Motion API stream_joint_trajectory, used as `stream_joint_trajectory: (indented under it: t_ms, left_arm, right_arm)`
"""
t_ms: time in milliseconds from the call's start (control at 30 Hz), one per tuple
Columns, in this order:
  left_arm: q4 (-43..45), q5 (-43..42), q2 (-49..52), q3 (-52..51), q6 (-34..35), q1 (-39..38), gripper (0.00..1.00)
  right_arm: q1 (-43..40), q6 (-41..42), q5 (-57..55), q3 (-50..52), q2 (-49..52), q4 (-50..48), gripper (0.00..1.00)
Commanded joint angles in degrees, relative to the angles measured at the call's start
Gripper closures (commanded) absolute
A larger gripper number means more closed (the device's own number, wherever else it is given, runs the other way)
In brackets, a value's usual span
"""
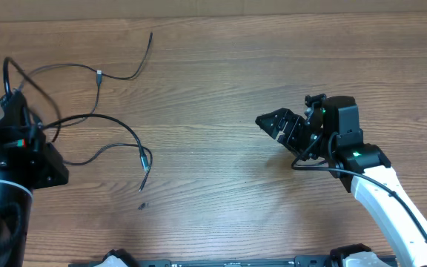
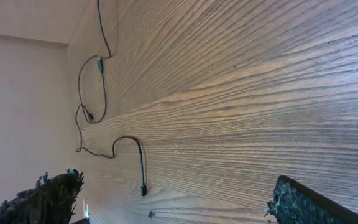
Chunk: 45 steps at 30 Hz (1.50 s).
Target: Untangle cables
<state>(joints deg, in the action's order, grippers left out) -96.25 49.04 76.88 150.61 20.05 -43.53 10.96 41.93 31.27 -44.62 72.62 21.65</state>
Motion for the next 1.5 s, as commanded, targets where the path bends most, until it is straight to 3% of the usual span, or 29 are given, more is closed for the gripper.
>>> stream_joint_trajectory:
  t_ms: [0,300,867,1067,1200,1467]
  left_arm:
    - [0.07,-2.69,1.29,0.28,1.29,0.04,0.96]
    - [0.04,-17.03,5.49,0.28,-0.61,0.02,0.96]
    - [-0.52,-17.05,11.47,0.31,3.50,0.07,0.96]
    - [-0.52,-20.00,10.40,0.31,2.80,0.11,0.96]
    - [-0.55,-26.99,8.00,0.31,1.31,0.11,0.96]
    - [-0.55,-26.58,5.84,0.26,-1.79,0.11,0.96]
  right_arm:
    - [-0.11,-0.50,-0.31,-1.11,0.11,-0.22,0.00]
    - [-0.11,-0.48,-0.33,-1.11,0.11,-0.24,0.00]
    - [-0.11,-1.55,-0.15,-1.11,0.11,0.61,0.00]
    - [-0.11,-1.84,-0.22,-1.11,0.11,0.79,0.00]
    - [-0.11,-1.99,-0.39,-1.11,0.11,1.01,0.00]
    - [-0.11,-1.97,-0.37,-1.11,0.11,0.87,0.00]
